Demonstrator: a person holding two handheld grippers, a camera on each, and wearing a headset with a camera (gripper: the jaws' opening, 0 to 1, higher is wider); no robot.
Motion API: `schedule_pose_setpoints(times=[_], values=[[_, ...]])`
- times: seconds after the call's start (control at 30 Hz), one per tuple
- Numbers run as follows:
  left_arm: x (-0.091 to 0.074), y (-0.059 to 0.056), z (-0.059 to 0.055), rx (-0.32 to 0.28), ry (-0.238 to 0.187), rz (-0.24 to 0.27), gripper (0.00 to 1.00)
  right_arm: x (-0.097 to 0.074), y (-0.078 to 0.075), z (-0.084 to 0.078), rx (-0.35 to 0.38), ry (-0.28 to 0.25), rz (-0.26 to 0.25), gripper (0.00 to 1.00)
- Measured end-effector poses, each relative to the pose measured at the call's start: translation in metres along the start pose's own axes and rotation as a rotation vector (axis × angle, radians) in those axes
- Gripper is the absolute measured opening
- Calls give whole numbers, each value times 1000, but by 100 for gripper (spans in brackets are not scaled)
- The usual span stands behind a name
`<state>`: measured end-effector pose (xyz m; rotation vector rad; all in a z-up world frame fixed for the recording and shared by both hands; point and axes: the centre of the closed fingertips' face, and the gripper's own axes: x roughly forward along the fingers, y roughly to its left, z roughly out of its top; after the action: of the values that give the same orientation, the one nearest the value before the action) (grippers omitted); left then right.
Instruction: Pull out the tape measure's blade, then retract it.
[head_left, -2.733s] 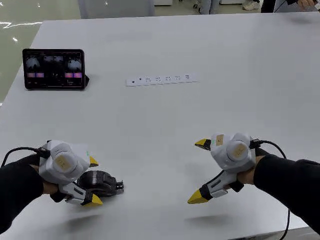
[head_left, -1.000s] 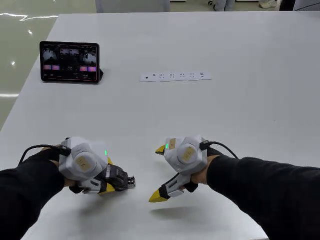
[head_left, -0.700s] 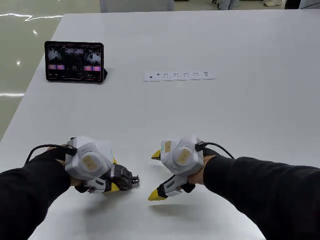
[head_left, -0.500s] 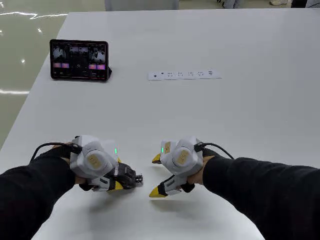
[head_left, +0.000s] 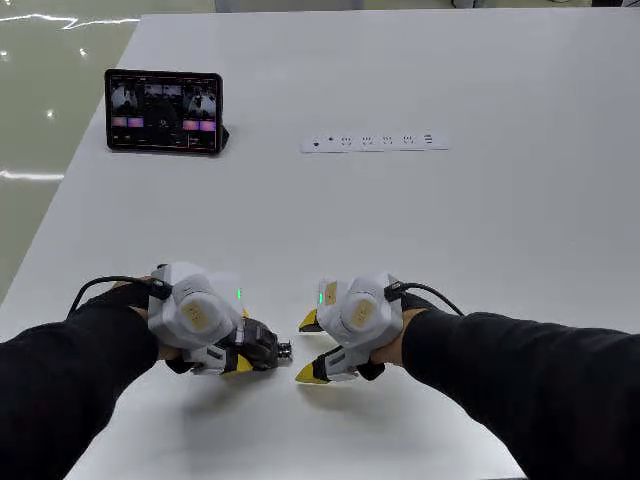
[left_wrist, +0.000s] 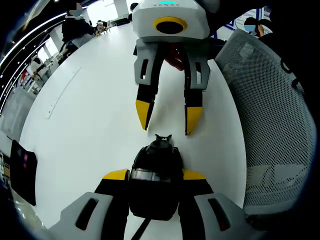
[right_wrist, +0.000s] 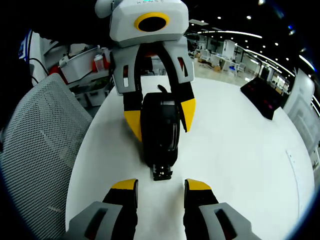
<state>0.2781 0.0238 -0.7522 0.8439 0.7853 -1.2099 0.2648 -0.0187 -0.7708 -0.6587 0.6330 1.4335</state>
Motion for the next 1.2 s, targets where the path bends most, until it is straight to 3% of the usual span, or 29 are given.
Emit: schedule_pose_setpoints(times=[0.37, 0.73, 1.2], values=[[0, 0, 0, 1, 6, 3, 33, 18, -1, 9, -15, 4, 26, 13], [1, 0, 0, 8, 9, 4, 33, 19, 0, 7, -43, 33, 78, 10], [0, 0, -1, 4, 19, -2, 32, 16, 0, 4, -23, 40, 65, 10]])
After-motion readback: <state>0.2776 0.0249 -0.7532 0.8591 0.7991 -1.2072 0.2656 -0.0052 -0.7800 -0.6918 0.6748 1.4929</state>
